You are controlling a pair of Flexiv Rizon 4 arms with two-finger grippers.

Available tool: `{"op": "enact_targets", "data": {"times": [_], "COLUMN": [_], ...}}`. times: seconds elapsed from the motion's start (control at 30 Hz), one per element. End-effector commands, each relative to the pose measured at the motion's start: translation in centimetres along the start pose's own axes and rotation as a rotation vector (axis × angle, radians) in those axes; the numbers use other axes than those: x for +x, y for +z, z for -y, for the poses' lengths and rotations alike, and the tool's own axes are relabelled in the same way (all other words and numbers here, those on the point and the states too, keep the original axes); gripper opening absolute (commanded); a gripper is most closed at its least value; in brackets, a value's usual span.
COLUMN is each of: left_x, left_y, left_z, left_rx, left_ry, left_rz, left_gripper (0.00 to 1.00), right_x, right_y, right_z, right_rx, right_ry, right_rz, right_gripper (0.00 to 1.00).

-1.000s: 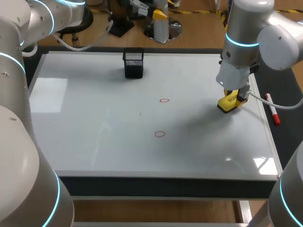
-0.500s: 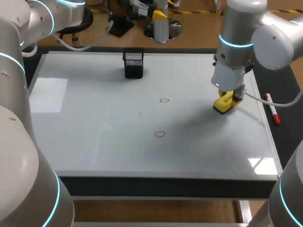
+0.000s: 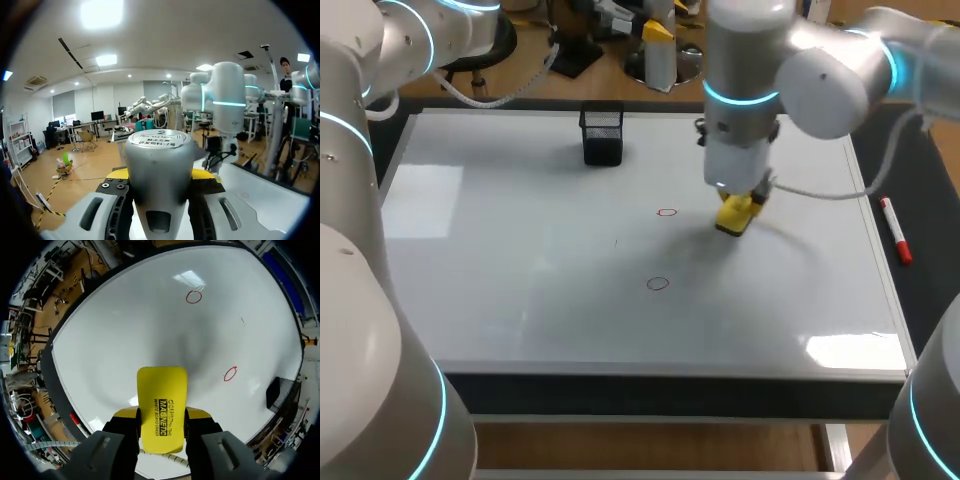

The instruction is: Pick up the inspection probe, press it on each red-marked spot on the whiteboard one by one, put down the probe, pick up the eraser, and wipe off all the red marks.

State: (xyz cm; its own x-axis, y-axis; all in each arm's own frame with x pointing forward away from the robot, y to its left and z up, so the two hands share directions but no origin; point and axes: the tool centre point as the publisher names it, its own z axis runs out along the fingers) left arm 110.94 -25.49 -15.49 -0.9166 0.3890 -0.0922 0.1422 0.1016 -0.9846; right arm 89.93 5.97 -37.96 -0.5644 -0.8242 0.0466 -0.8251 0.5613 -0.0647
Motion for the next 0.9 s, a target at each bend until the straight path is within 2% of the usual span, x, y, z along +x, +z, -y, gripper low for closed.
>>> {"op": "enact_targets", "data": {"times": [0.03, 0.2, 0.47, 0.9], "left_x": [-0.6, -0.6, -0.6, -0.6], "left_y": [-0.2, -0.2, -0.2, -0.2], "left_z": [-0.1, -0.1, -0.1, -0.1], "left_rx": [0.004, 0.004, 0.004, 0.004], "left_ry": [-0.002, -0.002, -0.002, -0.002], "left_rz": [-0.107, -0.107, -0.107, -0.107], "left_gripper": [0.0, 0.0, 0.0, 0.0], "right_x": [-3.7, -6.8, -10.6, -14.0], "right_y": [0.6, 0.8, 0.9, 2.0], "right_z": [-1.1, -2.3, -4.0, -5.9], "right_rx": [0.015, 0.014, 0.007, -0.008], "right_ry": [-0.046, -0.127, -0.219, -0.321], "right_rz": [-0.099, -0.086, -0.059, -0.03], "right_gripper": [0.0, 0.0, 0.0, 0.0]}}
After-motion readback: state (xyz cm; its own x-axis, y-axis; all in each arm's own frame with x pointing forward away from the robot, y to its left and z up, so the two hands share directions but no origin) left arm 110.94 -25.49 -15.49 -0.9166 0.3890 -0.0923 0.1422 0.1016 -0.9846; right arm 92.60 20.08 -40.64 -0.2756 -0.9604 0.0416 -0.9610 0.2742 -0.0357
